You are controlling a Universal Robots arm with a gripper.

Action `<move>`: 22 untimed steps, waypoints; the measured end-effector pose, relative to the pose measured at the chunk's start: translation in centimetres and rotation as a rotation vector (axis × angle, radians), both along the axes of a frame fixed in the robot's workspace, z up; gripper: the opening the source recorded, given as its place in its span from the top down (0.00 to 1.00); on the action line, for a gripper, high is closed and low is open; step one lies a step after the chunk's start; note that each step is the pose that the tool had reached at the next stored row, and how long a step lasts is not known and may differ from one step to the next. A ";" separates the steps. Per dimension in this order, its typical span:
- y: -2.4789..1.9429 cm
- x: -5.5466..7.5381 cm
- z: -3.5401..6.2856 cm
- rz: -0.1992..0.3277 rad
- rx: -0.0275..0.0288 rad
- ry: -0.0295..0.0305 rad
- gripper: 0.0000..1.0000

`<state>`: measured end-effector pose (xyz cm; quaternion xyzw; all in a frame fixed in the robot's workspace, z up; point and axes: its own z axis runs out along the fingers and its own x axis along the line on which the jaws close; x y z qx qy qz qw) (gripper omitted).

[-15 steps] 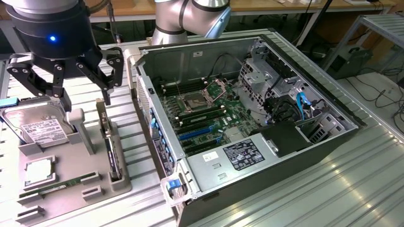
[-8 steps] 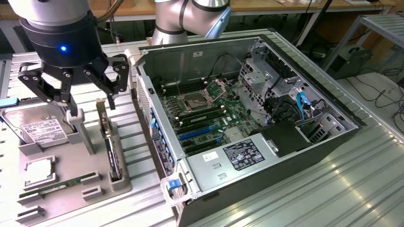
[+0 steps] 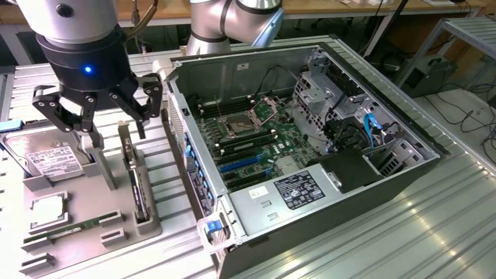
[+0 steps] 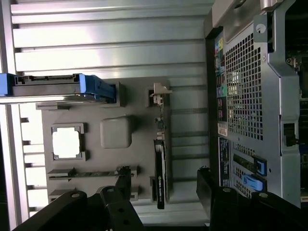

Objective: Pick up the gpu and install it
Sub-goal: 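Pick up the gpu and move the gpu toward the slot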

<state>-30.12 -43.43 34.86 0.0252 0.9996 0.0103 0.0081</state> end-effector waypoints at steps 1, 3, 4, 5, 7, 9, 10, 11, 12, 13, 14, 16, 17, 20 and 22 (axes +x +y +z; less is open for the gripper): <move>0.00 0.0 -0.21 0.000 0.0001 0.0000 0.34; 0.00 0.1 -0.48 0.000 0.0001 -0.0001 0.34; 0.00 0.1 -0.61 0.000 0.0000 0.0000 0.34; 0.00 0.1 -0.75 0.000 0.0000 0.0000 0.34; 0.00 0.1 -1.04 0.000 0.0000 0.0000 0.34; 0.00 0.2 -1.32 0.000 0.0000 -0.0001 0.34; 0.00 0.2 -1.45 0.001 0.0000 -0.0001 0.34; 0.00 0.2 -1.59 0.001 0.0000 0.0000 0.34; 0.00 0.2 -1.72 0.001 0.0000 0.0000 0.34; 0.00 0.2 -1.86 0.001 0.0000 0.0000 0.34; 0.00 0.2 -2.04 0.001 0.0001 -0.0001 0.34; 0.00 0.2 -2.32 0.001 0.0000 0.0000 0.34; 0.00 0.2 -2.46 0.001 0.0000 0.0000 0.34; -0.01 0.3 -2.83 0.002 0.0000 0.0000 0.34; 0.00 0.3 -3.02 0.007 0.0000 0.0000 0.34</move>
